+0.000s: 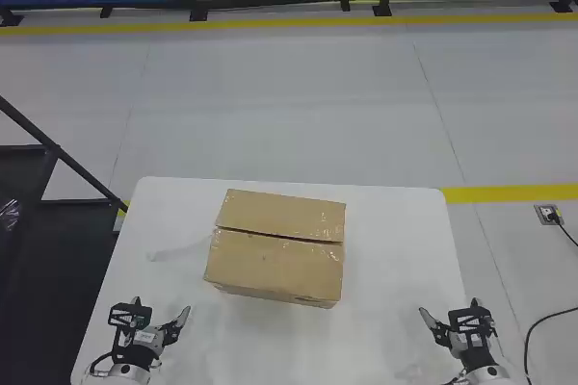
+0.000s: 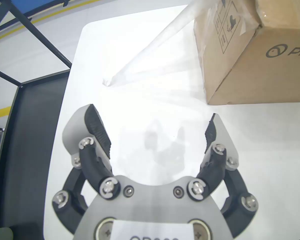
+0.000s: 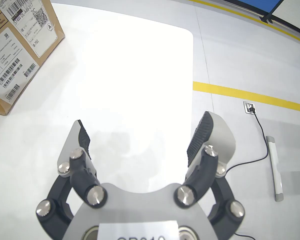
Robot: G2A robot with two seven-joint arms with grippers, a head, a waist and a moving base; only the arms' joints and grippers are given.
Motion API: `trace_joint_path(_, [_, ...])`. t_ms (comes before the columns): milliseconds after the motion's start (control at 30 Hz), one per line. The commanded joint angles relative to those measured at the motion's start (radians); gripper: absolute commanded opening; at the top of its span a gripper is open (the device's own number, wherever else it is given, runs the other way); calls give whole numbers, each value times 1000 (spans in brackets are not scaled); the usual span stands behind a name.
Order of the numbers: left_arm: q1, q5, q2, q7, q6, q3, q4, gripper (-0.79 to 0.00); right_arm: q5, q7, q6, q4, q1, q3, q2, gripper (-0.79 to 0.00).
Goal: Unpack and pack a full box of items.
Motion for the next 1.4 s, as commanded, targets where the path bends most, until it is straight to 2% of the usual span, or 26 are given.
trace_joint_path(0, [0, 0, 0, 0, 0, 0, 0, -1, 0, 0, 0, 0, 0, 0, 0, 0])
trace_joint_path(167, [0, -3, 0, 0, -1, 1, 1, 0, -2, 0, -8, -4, 1, -6, 0, 0])
trace_joint_path(300, [-1, -6, -2, 67, -16, -5, 7, 0, -66, 14, -114, -50, 0, -43, 4, 0])
trace_joint_path(600, [-49, -114, 1, 154, -121, -92, 19, 0, 45, 140, -228, -176, 86, -115, -2, 0])
trace_joint_path(800, [-71, -166, 1, 151, -137, -123, 27, 0, 45, 250, -167, -214, 194, -208, -15, 0])
trace_joint_path(1167, [-71, -166, 1, 151, -137, -123, 27, 0, 45, 250, -167, -214, 194, -208, -15, 0])
trace_joint_path(1233, [-81, -189, 0, 131, -140, -116, 22, 0, 43, 260, -199, -219, 196, -224, -15, 0])
trace_joint_path(1367, [-120, -245, -2, 85, -156, -113, 16, 0, 322, 319, -286, -193, 268, -242, -23, 0])
